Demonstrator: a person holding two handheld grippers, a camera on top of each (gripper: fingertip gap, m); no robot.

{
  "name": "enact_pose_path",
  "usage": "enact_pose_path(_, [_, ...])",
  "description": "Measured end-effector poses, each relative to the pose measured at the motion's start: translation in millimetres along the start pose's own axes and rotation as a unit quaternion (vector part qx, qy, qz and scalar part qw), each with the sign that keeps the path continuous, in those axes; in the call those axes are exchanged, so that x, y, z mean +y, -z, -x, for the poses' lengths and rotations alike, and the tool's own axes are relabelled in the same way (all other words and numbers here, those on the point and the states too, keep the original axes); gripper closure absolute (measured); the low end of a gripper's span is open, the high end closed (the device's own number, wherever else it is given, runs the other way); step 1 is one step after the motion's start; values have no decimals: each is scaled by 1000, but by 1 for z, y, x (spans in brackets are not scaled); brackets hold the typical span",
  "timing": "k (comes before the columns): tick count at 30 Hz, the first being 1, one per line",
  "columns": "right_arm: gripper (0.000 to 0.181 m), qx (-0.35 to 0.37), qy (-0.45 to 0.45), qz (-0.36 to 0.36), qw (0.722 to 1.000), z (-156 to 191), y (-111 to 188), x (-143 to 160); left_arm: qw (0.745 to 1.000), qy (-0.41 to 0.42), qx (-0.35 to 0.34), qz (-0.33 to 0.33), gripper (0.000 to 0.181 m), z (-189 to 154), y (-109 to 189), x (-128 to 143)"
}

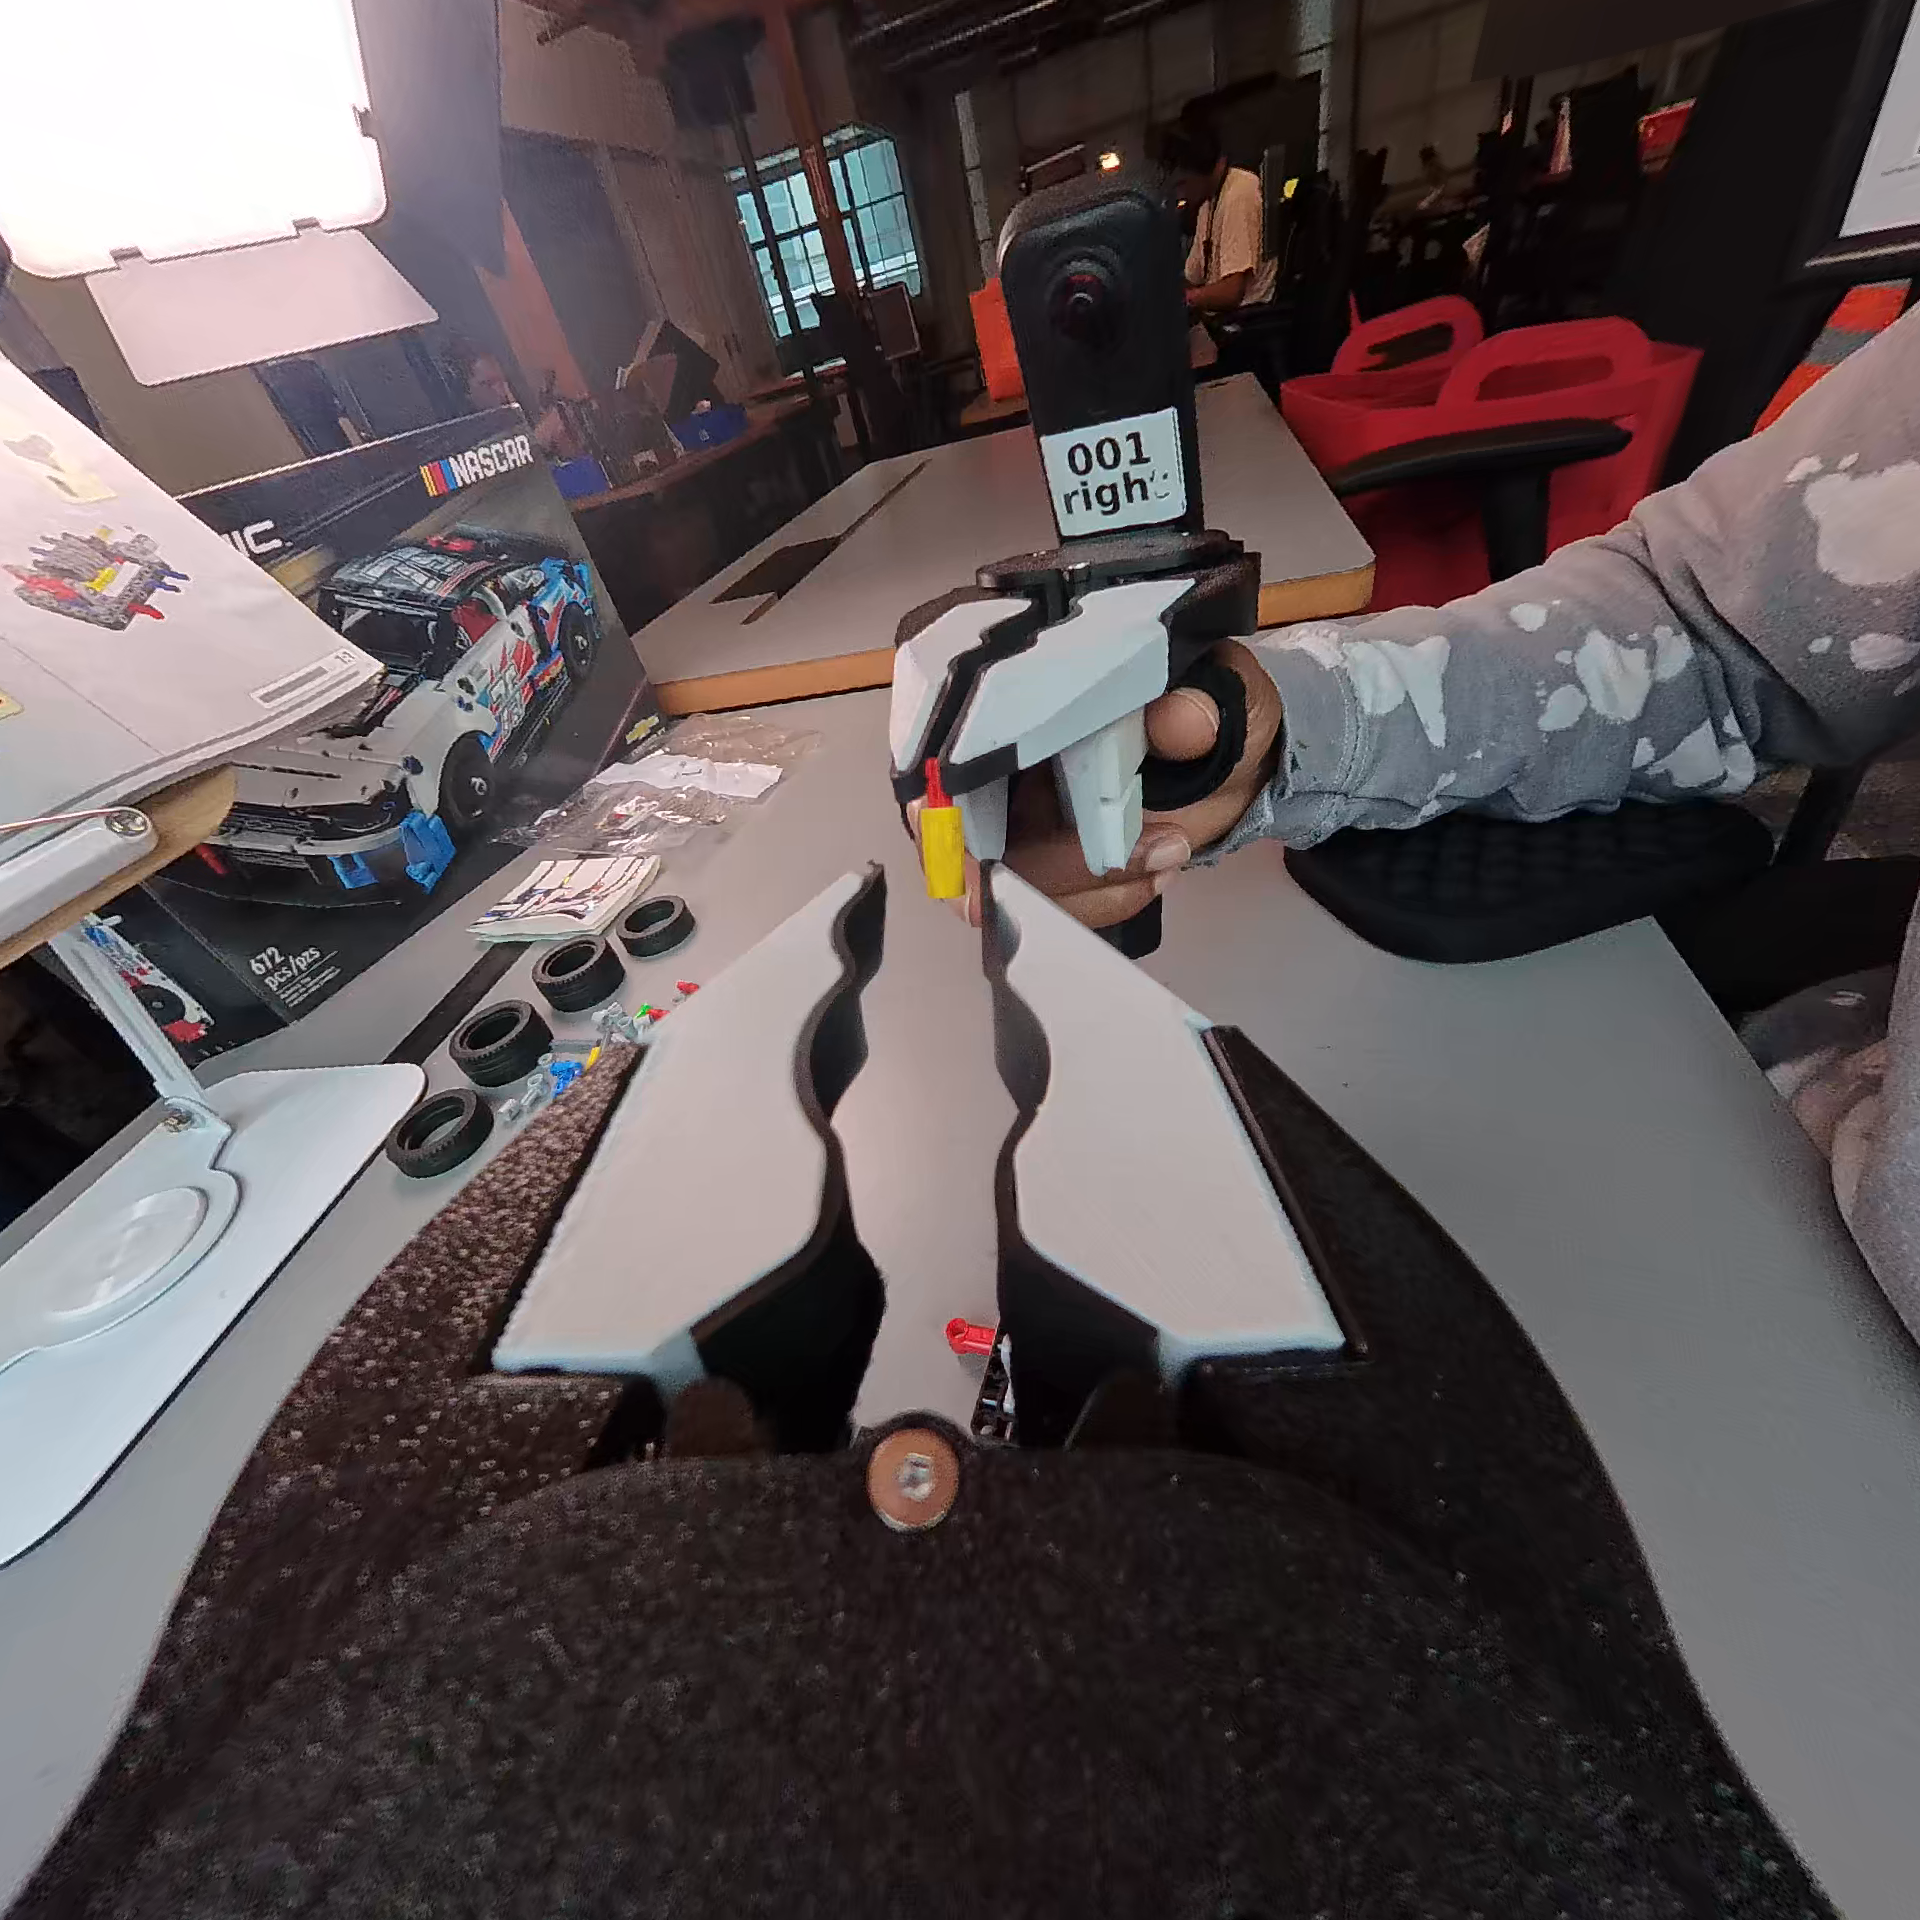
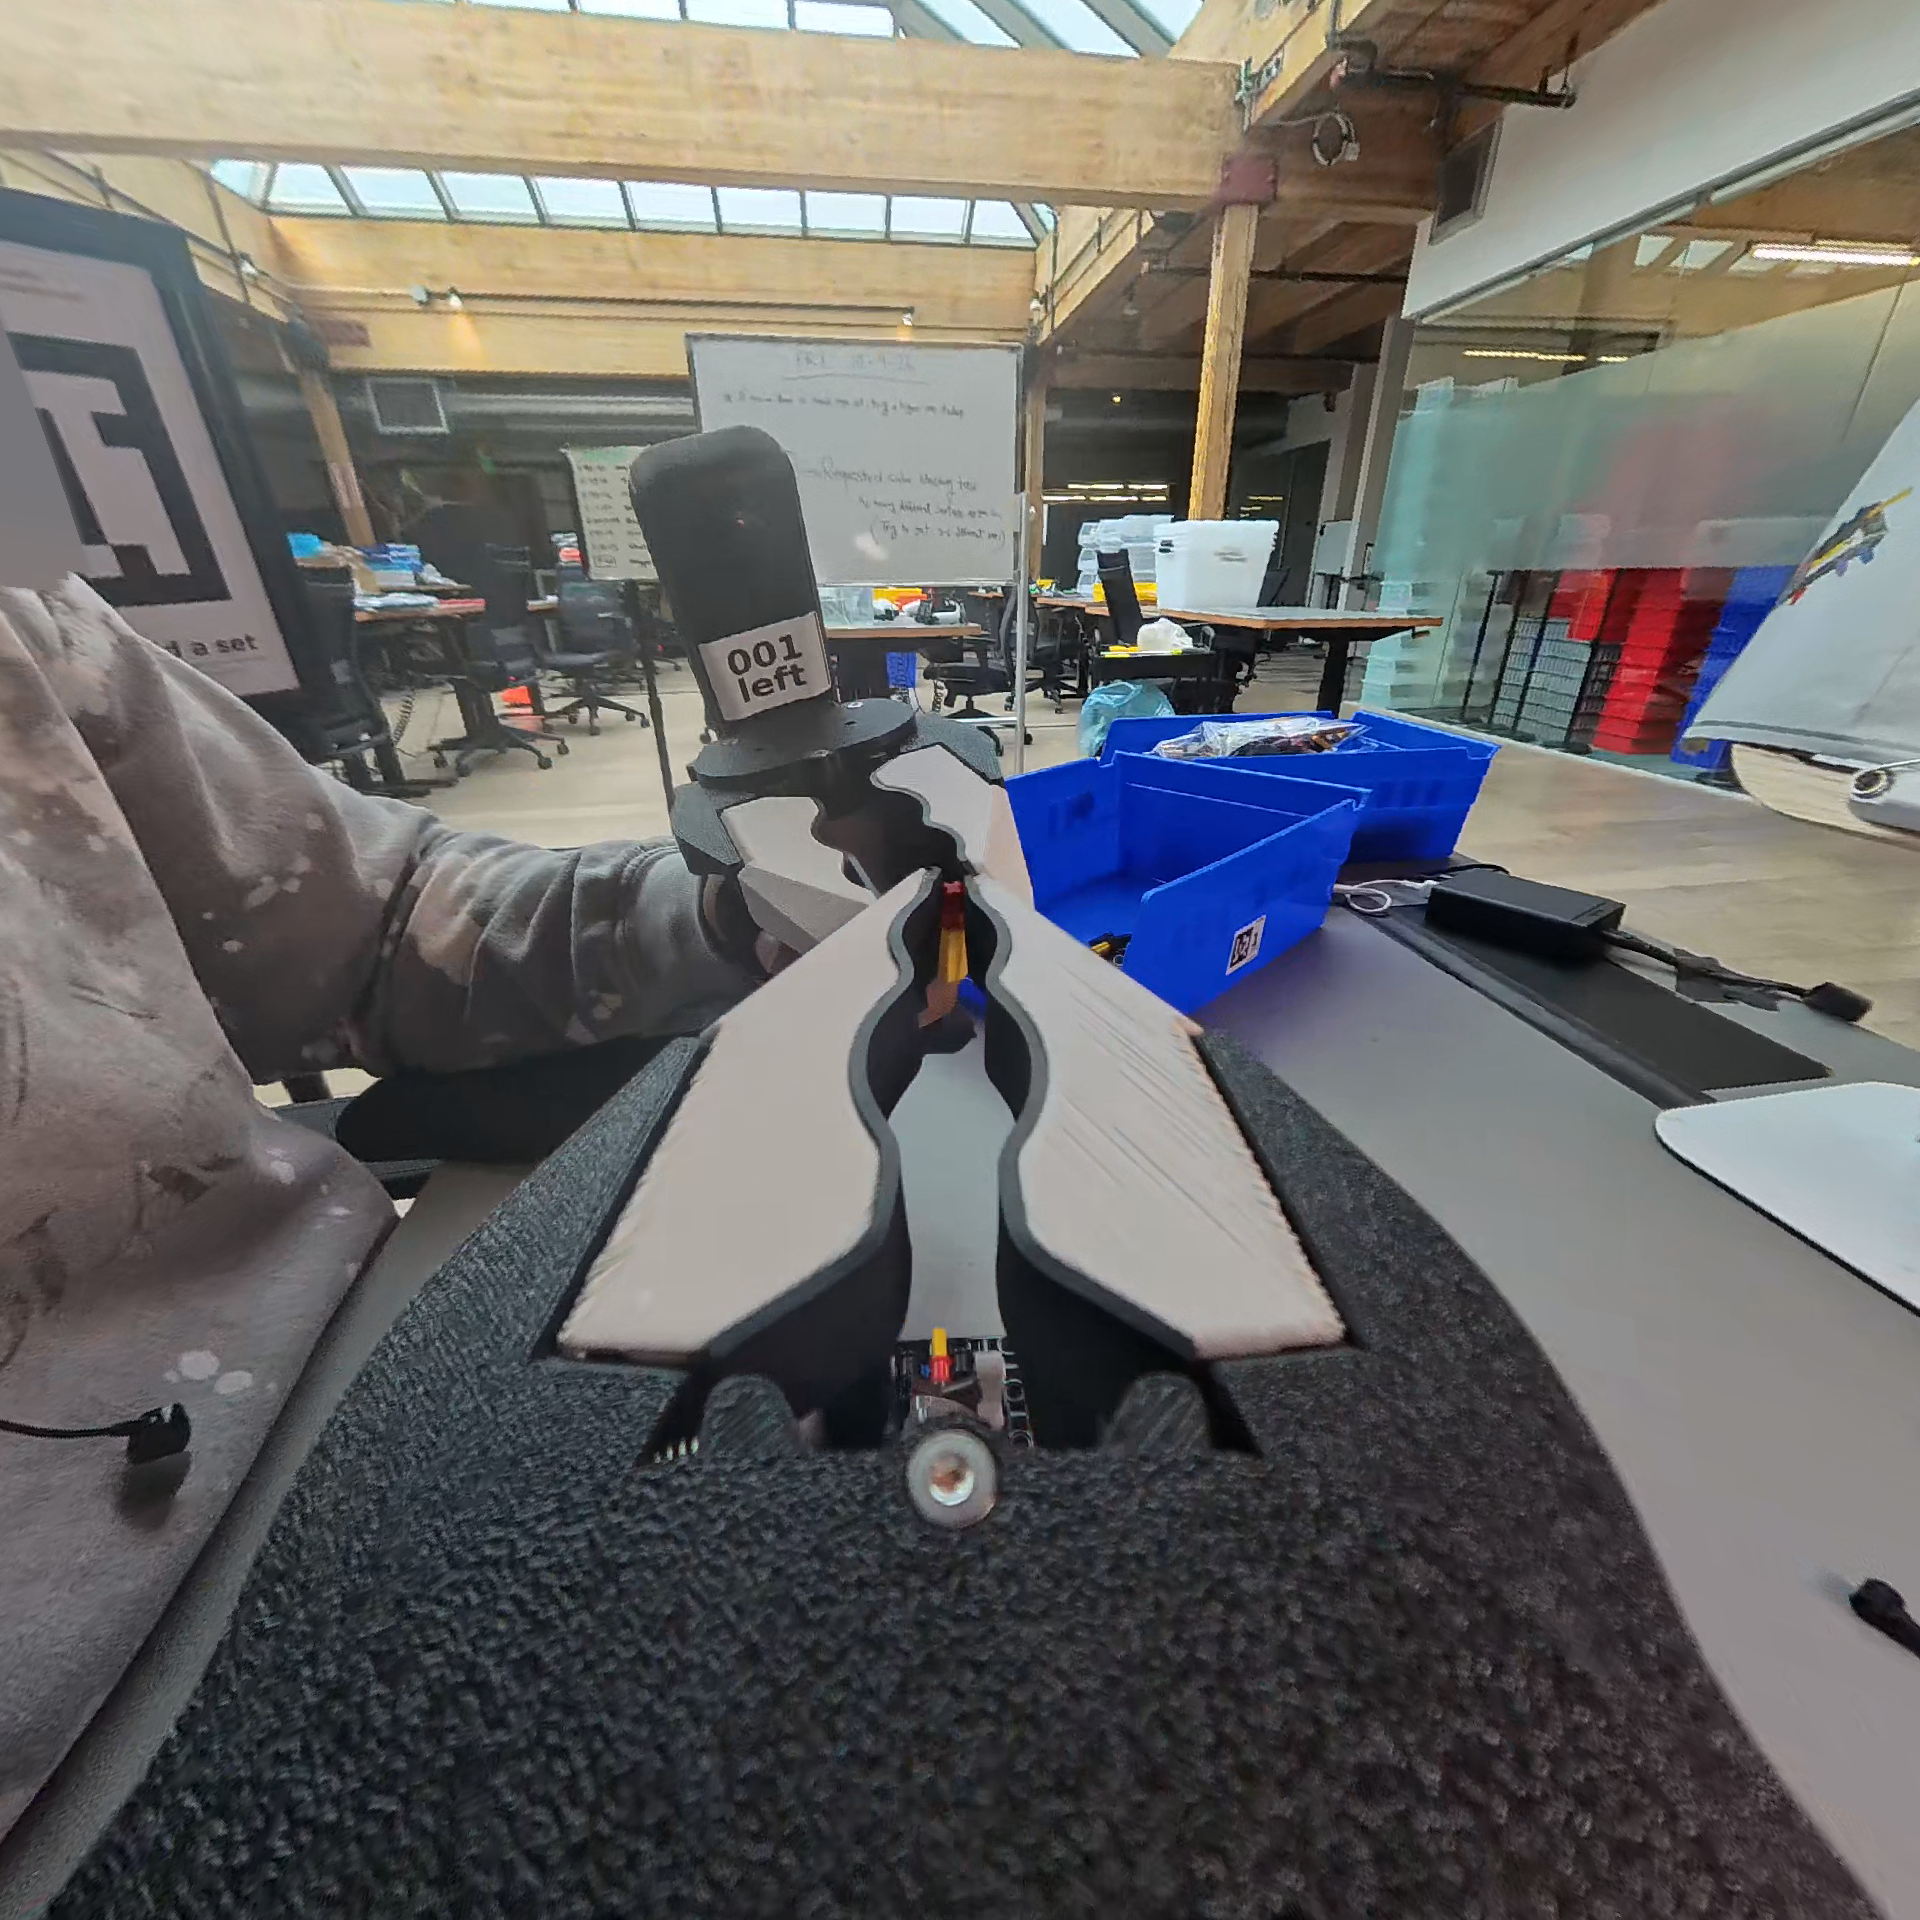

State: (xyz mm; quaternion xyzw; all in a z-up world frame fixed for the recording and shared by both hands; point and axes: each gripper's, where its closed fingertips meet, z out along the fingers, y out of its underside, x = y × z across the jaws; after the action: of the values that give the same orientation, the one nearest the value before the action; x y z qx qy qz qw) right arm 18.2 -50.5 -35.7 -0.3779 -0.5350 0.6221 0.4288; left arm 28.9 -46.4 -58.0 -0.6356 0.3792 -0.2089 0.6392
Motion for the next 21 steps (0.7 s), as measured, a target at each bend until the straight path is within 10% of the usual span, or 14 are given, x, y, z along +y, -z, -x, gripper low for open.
enact_pose_path(17, [181,-50,-145,-74,985,-5,-3,1,976,198,72,-56,175,0,3,2])
enact_pose_path(21, [180,-16,-137,-217,966,-36,40,-76,980,189,62,18,175,-4,-1,49])
